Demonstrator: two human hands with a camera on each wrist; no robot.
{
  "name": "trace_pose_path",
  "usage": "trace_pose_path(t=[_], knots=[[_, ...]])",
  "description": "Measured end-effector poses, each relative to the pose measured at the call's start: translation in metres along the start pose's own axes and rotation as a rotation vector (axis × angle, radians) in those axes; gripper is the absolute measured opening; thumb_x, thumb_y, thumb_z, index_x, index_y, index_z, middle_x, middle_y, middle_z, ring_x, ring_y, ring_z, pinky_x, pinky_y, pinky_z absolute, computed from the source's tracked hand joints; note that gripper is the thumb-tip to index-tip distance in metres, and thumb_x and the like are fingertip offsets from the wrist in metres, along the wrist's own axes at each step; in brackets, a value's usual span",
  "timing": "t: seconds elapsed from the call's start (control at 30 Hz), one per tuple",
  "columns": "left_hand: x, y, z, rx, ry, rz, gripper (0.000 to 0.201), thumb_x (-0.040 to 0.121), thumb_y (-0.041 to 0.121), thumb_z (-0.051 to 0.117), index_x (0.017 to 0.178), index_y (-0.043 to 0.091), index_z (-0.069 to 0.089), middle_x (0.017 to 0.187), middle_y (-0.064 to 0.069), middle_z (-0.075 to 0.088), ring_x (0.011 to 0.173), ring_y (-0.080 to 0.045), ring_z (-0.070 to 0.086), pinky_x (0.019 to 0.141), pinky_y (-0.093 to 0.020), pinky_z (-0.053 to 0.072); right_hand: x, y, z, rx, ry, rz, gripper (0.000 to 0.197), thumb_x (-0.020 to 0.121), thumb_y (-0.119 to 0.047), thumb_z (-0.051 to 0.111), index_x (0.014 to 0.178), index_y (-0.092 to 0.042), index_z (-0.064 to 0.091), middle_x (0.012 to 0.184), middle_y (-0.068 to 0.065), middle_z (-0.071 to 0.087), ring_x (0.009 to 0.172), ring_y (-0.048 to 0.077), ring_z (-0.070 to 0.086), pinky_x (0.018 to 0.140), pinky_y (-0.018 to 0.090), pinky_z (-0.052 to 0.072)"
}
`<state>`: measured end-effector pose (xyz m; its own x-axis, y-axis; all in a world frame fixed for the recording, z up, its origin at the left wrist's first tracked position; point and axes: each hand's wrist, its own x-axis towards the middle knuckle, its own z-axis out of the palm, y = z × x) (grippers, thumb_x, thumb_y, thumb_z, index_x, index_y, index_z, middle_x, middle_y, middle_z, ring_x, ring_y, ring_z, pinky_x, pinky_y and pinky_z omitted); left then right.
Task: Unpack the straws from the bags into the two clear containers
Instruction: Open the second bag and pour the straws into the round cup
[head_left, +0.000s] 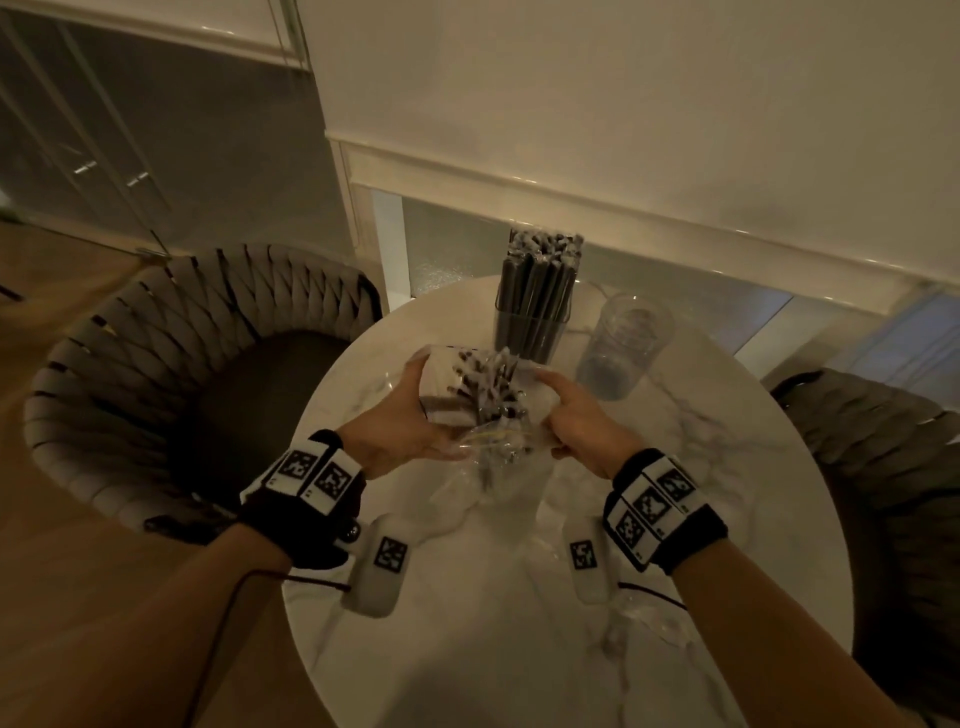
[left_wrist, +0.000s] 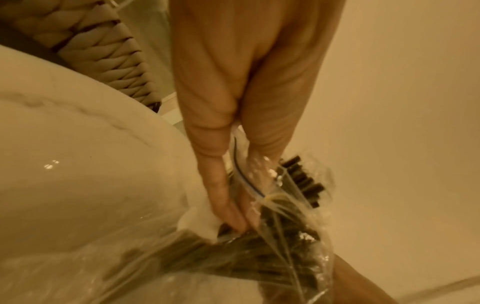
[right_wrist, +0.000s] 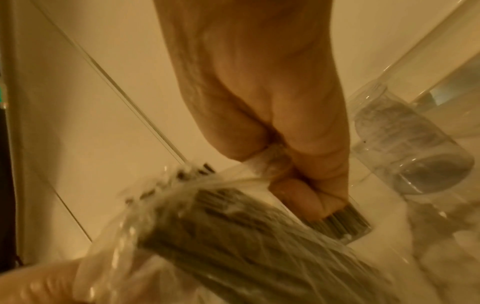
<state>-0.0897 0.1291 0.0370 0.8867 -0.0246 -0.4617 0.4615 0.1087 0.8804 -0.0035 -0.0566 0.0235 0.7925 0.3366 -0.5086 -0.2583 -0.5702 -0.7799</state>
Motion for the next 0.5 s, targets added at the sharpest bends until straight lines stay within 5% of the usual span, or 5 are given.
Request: trace_pose_path(t=[0.17, 0.27, 0.33, 0.43, 0.5], knots=[[0.005, -0.003, 0.022, 0.012, 0.133, 0.042, 0.122, 0.07, -0.002, 0.076, 0.143, 0.046, -0.009, 0.13, 0.005, 0.045, 0.111, -0.018, 0.055, 0.055, -0.028, 0.058, -0.02, -0.008, 0.003, 0.225, -0.2, 0.082, 0.053, 0.092, -0.028, 0.057, 0.131, -0.05, 0.029, 0.105, 0.009, 0.062, 0.073, 0.026, 0.064, 0.057, 0.034, 0.055], [0.011, -0.009, 0.024, -0.01, 0.145, 0.049, 0.127, 0.074, 0.002, 0.074, 0.14, 0.041, -0.026, 0.14, 0.01, 0.036, 0.118, -0.018, 0.051, 0.048, -0.022, 0.054, -0.028, -0.01, 0.0, 0.349, -0.323, 0.061, 0.076, 0.083, -0.004, 0.066, 0.134, -0.048, 0.029, 0.116, 0.018, 0.06, 0.074, 0.028, 0.068, 0.06, 0.037, 0.057], [0.013, -0.008, 0.019, -0.049, 0.143, 0.039, 0.126, 0.075, -0.002, 0.072, 0.139, 0.042, -0.027, 0.138, 0.005, 0.039, 0.106, -0.017, 0.058, 0.047, -0.02, 0.053, -0.031, -0.011, -0.003, 0.366, -0.351, 0.001, 0.084, 0.081, 0.013, 0.059, 0.131, -0.048, 0.032, 0.113, 0.022, 0.056, 0.066, 0.021, 0.064, 0.055, 0.032, 0.055], [0.017, -0.006, 0.012, -0.105, 0.182, 0.059, 0.122, 0.073, -0.009, 0.07, 0.143, 0.044, -0.014, 0.112, 0.007, 0.051, 0.092, -0.018, 0.061, 0.047, -0.022, 0.054, -0.031, -0.01, -0.012, 0.361, -0.372, -0.002, 0.086, 0.081, 0.021, 0.052, 0.128, -0.049, 0.032, 0.098, 0.019, 0.058, 0.062, 0.016, 0.059, 0.055, 0.027, 0.052], [0.018, -0.005, 0.008, -0.076, 0.196, 0.054, 0.118, 0.07, -0.01, 0.073, 0.143, 0.044, -0.001, 0.108, 0.005, 0.051, 0.089, -0.015, 0.061, 0.049, -0.026, 0.057, -0.024, -0.007, -0.017, 0.334, -0.325, 0.073, 0.09, 0.081, 0.02, 0.053, 0.144, -0.037, 0.024, 0.094, 0.021, 0.06, 0.066, 0.019, 0.057, 0.058, 0.029, 0.051]])
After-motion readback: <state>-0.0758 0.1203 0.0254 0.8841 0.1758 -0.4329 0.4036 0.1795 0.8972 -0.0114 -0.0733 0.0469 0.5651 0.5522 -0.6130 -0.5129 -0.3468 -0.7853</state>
